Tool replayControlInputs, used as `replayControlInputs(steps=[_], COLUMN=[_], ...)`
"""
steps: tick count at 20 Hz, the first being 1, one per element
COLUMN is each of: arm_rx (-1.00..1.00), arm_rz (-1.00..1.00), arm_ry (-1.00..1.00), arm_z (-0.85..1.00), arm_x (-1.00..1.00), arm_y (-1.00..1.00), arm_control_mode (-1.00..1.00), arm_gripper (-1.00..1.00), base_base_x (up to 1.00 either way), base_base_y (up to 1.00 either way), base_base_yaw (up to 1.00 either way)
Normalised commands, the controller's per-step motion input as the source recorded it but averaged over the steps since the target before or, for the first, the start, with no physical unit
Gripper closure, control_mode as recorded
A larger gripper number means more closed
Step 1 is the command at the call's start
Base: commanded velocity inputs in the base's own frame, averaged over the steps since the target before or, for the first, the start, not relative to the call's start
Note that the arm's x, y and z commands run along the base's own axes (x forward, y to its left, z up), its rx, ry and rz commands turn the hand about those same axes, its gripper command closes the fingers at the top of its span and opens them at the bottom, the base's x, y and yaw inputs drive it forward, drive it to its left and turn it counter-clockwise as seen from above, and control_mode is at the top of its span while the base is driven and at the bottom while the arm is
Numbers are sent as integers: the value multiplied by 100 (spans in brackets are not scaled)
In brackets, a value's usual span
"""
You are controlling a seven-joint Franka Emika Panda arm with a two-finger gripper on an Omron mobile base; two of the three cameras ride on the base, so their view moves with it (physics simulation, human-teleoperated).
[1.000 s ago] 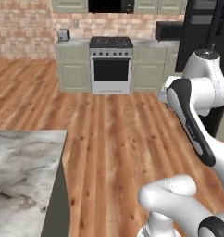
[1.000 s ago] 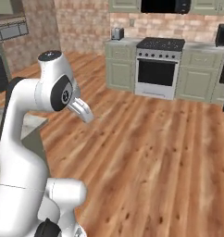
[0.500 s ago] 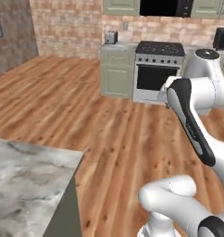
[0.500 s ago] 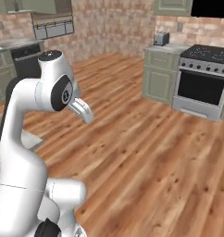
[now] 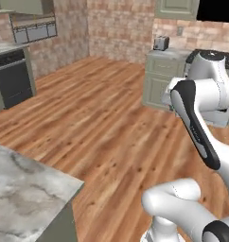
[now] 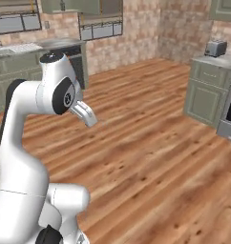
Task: There is a bowl on the dining counter. Grab a lemon wedge from the fridge and place it in the bowl. Then get the liquor bottle and glass cup from the cabinet and place them next to the bowl.
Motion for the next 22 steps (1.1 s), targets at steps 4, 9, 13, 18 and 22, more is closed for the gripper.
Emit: replayControlInputs(steps=[4,9,13,18,22], arm_rx=[0,0,0,0,0], arm_rz=[0,0,0,0,0], arm_ry=[0,0,0,0,0], arm_z=[0,0,0,0,0], arm_x=[0,0,0,0,0], arm_y=[0,0,0,0,0], arm_control_mode=[100,100,100,100,100], arm_gripper=[-100,-100,-100,-100,-100], base_base_x=[89,93,99,100,100], base_base_y=[-31,-31,-32,-33,-37], base_base_yaw=[46,45,43,41,39])
